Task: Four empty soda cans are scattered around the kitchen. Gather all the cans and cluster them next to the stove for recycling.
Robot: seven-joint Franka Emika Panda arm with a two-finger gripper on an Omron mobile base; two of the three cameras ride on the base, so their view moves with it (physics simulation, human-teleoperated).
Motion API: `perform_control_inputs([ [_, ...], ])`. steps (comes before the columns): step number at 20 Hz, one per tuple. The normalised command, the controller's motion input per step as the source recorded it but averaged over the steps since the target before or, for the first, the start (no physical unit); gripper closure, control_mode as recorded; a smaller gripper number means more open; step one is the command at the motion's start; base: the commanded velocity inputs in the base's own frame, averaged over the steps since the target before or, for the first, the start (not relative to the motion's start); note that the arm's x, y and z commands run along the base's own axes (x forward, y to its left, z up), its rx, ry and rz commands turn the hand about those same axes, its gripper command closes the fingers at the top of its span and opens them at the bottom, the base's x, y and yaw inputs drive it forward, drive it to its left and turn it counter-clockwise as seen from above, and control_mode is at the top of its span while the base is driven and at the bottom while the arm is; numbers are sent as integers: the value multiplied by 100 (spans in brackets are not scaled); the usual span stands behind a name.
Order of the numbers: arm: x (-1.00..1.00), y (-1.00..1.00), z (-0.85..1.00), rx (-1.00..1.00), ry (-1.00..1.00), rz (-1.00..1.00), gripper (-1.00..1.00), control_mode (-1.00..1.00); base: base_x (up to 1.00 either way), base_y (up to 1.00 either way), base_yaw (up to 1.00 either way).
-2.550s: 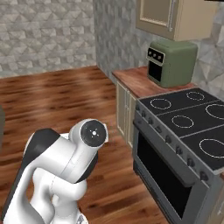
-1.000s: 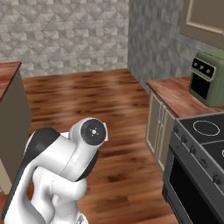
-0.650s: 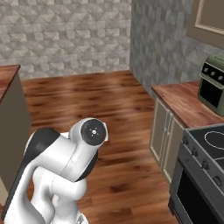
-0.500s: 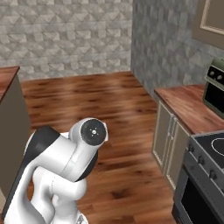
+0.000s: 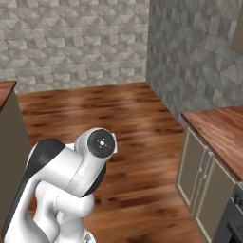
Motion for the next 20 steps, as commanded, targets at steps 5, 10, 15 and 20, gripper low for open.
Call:
perform_control_inputs([
  [5, 0, 0, 0, 0, 0, 0, -100, 100, 98, 3, 0],
  [10, 0, 0, 0, 0, 0, 0, -100, 100, 99, 1, 0],
  [15, 0, 0, 0, 0, 0, 0, -100, 100, 99, 0, 0],
  [20, 0, 0, 0, 0, 0, 0, -100, 100, 94, 2, 0],
])
